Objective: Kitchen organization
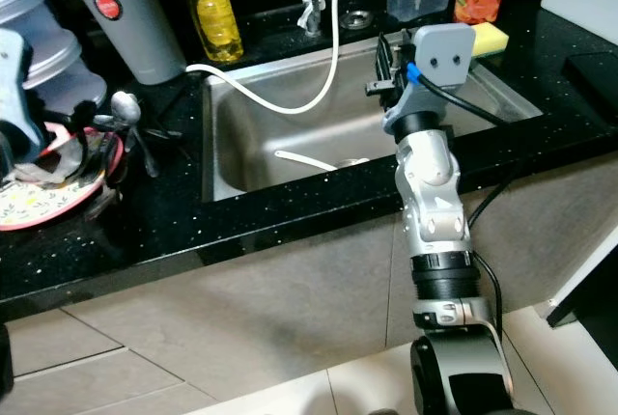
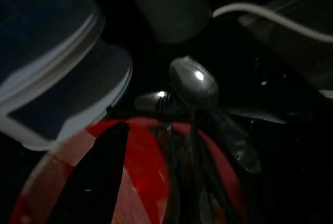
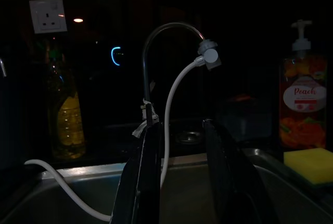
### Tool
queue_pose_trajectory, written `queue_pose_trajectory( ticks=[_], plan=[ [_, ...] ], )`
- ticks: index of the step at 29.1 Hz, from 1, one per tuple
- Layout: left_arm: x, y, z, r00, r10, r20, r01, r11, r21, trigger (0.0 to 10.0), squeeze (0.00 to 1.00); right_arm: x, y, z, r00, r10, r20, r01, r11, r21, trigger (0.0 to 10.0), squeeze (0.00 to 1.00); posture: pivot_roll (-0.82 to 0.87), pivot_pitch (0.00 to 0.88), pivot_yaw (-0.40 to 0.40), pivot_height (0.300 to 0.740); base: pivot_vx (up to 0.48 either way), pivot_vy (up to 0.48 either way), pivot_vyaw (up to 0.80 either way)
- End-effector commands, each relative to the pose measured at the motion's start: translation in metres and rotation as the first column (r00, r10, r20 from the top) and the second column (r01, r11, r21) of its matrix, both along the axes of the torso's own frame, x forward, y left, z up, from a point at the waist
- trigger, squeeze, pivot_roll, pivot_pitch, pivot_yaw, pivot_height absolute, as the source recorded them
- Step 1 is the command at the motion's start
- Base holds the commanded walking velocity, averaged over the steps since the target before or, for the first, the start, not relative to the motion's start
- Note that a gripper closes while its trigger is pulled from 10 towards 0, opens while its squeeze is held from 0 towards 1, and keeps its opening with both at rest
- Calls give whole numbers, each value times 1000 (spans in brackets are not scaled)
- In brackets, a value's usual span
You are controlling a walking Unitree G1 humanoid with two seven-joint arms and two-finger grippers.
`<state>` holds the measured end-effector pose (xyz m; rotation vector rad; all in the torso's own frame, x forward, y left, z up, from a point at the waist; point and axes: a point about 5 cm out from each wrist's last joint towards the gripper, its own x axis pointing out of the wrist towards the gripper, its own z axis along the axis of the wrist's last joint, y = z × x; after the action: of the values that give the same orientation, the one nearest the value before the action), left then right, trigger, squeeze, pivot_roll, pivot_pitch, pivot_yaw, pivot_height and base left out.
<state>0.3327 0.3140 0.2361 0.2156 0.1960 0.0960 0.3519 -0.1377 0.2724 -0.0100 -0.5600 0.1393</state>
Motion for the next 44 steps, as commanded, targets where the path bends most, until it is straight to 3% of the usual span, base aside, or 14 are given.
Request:
queue_pose_trajectory(
  ticks=[1,6,9,12,13,14,15,16,17,29,35,39,43,44],
  plan=[
    [-5,6,-16,997,56,-49,-56,998,6,10000,0,1,7,2,1000,26,-3,-26,999,-18,10000,0,-14,0,89,740,0,0,0],
    [-12,16,-42,982,101,-160,-104,995,-9,10000,0,3,8,1,999,31,-11,-31,999,-21,10000,0,-12,0,85,740,0,0,0],
    [-18,24,-57,963,147,-224,-151,989,1,8392,0,3,8,1,999,32,-9,-32,999,-21,10000,0,-13,0,87,740,0,0,0],
    [-20,25,-61,958,156,-239,-163,987,-9,8392,0,3,8,2,1000,31,-8,-31,999,-20,10000,0,-13,0,87,740,0,0,0],
    [-24,29,-74,940,205,-271,-223,974,-35,4667,0,3,6,1,1000,24,-9,-24,1000,-18,10000,0,-15,0,90,740,0,0,0],
    [-24,29,-74,940,205,-271,-223,974,-35,4667,0,3,6,1,1000,24,-9,-24,1000,-18,10000,0,-15,0,90,740,0,0,0],
    [-26,30,-80,933,228,-279,-247,969,-34,2706,0,3,5,1,1000,21,-10,-21,1000,-18,10000,0,-18,0,95,740,0,0,0],
    [-26,30,-80,933,228,-279,-247,969,-34,2706,0,3,5,1,1000,21,-10,-21,1000,-18,10000,0,-18,0,95,740,0,0,0],
    [-28,30,-83,929,240,-280,-258,966,-31,0,0,3,5,1,1000,19,-10,-19,1000,-17,10000,0,-20,0,94,740,0,0,0],
    [-19,8,-62,968,235,-86,-214,955,204,0,0,2,3,2,1000,9,-6,-9,1000,-20,10000,0,-52,0,105,740,0,0,0],
    [-5,-12,-23,967,182,178,-234,909,344,0,0,-1,-1,2,1000,-8,-3,8,1000,-23,10000,0,-84,0,123,740,0,0,0],
    [1,-23,-10,958,155,241,-237,901,362,0,0,-2,-2,2,1000,-18,-2,18,1000,-22,10000,0,-98,0,130,740,0,0,0],
    [13,-46,-8,971,70,230,-142,940,311,0,0,-6,-7,0,999,-36,-2,36,999,-25,10000,0,-108,0,131,740,0,0,0],
    [15,-53,-8,972,42,230,-114,944,309,1412,0,-6,-9,0,999,-39,-3,39,999,-25,10000,0,-108,0,131,740,0,0,0]
  ],
)
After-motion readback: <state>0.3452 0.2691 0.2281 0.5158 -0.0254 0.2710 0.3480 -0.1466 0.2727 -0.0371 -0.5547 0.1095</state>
